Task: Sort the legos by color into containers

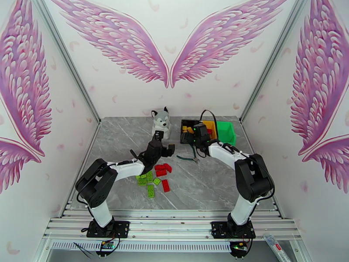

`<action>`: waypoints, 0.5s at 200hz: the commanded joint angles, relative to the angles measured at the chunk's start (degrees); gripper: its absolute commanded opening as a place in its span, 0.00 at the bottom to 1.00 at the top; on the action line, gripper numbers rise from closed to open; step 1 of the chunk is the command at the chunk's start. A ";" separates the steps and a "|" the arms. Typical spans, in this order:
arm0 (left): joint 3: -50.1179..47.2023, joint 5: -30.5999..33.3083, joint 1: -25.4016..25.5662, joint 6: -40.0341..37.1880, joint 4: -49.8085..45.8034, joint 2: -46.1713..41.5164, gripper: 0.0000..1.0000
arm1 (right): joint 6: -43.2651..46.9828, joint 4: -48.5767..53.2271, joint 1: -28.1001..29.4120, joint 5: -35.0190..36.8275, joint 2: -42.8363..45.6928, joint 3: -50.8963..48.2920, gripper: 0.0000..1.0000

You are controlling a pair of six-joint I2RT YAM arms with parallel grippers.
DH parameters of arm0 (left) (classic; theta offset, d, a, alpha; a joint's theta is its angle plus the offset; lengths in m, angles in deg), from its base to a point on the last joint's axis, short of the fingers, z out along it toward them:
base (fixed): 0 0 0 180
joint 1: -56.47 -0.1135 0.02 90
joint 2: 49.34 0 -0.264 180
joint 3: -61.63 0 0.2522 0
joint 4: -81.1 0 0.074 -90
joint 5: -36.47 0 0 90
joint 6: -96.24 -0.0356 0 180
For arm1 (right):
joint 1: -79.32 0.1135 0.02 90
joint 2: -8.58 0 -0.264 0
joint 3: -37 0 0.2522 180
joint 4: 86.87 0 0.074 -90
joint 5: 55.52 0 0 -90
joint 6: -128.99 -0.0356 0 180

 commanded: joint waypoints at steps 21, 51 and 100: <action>-8.37 1.16 -1.62 5.58 0.66 -7.12 0.99 | 2.44 1.45 8.32 1.85 4.99 -8.43 0.83; -14.64 3.21 -2.17 7.23 0.16 -12.58 0.99 | 1.89 2.16 15.25 4.25 7.79 -13.56 0.80; -21.51 5.46 -2.17 9.60 -1.00 -18.49 0.99 | -1.31 4.67 25.71 6.52 8.13 -16.33 0.77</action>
